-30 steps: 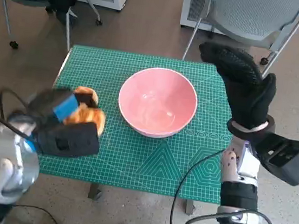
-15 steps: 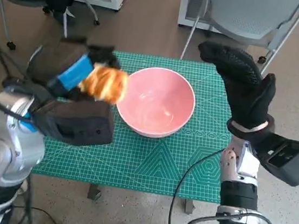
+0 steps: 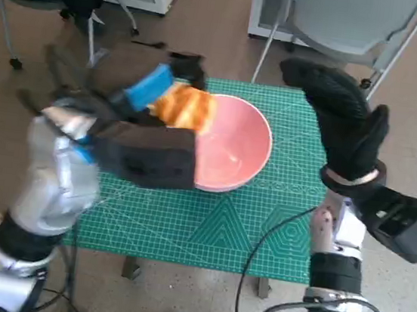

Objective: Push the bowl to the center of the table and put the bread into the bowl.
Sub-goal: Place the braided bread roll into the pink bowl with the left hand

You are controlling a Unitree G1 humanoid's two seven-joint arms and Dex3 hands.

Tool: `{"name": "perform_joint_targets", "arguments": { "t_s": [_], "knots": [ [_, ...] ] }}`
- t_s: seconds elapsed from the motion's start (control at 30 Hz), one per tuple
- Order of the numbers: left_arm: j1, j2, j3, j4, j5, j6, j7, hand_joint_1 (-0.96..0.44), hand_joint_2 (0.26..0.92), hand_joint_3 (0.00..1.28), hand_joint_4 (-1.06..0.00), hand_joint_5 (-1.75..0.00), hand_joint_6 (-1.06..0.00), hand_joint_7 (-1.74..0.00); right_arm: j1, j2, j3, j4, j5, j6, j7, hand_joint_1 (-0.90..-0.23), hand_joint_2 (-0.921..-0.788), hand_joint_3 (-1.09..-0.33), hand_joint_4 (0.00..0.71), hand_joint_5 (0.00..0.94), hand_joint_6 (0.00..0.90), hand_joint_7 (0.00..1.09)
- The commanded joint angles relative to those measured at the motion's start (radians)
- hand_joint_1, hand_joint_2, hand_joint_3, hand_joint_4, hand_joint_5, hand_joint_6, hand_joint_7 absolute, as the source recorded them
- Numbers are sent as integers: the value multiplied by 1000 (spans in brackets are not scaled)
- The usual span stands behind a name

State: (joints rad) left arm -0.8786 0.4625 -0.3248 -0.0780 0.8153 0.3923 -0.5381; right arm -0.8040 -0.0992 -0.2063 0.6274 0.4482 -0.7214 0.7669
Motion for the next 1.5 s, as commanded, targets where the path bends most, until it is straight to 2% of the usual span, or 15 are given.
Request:
{"name": "perform_joint_targets", "arguments": {
  "t_s": [0.03,0.2,0.57,0.8,0.9,0.93,0.97,1.0,1.03,1.07,1.1,1.17,1.27,1.5],
  "knots": [
    [-89,-43,-27,122,2,-46,55,2,874,93,-781,-1109,-677,-1084,29,-8,-1,-5,6,15,8,-691,-921,-803,50,1,-1,221],
    [-156,-89,-67,272,19,-82,106,2,880,96,-758,-1152,-666,-1080,37,-10,0,-14,3,14,4,-691,-921,-802,51,1,-1,222],
    [-221,-145,-122,487,13,-155,187,1,895,115,-691,-1262,-631,-1075,55,-16,4,-41,-5,19,-6,-692,-921,-800,47,0,-1,221],
    [-229,-173,-109,561,-23,-155,186,1,910,112,-668,-1281,-601,-1111,64,-21,4,-52,-12,20,-15,-694,-921,-800,45,0,-1,218],
    [-240,-181,-100,586,-58,-124,113,1,917,154,-587,-1314,-548,-1214,67,-24,3,-51,-14,19,-19,-695,-921,-800,45,0,-1,217],
    [-242,-181,-101,588,-66,-113,87,71,918,172,-566,-1337,-453,-1113,68,-24,3,-51,-15,18,-20,-695,-921,-800,45,0,-1,217],
    [-246,-178,-104,588,-76,-99,46,206,919,209,-521,-1386,-316,-815,69,-24,3,-51,-16,17,-22,-695,-921,-799,45,0,-1,217],
    [-248,-175,-106,586,-82,-89,18,163,882,198,-417,-1173,-262,-722,70,-24,3,-51,-17,17,-23,-695,-921,-799,45,0,-1,217],
    [-252,-170,-109,584,-90,-81,-18,96,830,178,-299,-788,-198,-559,71,-24,3,-52,-18,16,-25,-695,-921,-799,45,0,-1,217],
    [-254,-166,-111,582,-95,-75,-43,19,787,149,-191,-504,-146,-421,72,-24,3,-53,-20,16,-26,-696,-921,-798,45,0,-1,217],
    [-258,-160,-112,580,-104,-74,-74,-52,756,122,-122,-322,-112,-323,72,-24,3,-54,-21,16,-28,-696,-921,-798,45,0,-1,217],
    [-262,-151,-115,575,-113,-73,-114,-138,724,95,-62,-165,-79,-235,73,-24,4,-56,-25,16,-33,-697,-921,-798,45,0,-1,218],
    [-265,-144,-118,568,-114,-72,-143,-251,699,68,-20,-53,-56,-167,73,-23,5,-59,-30,16,-40,-697,-921,-798,45,0,-1,218],
    [-249,-130,-124,530,-101,-65,-137,-347,694,47,-1,-4,-50,-129,68,-22,8,-51,-37,16,-52,-696,-921,-798,45,0,-1,216]
  ]
}}
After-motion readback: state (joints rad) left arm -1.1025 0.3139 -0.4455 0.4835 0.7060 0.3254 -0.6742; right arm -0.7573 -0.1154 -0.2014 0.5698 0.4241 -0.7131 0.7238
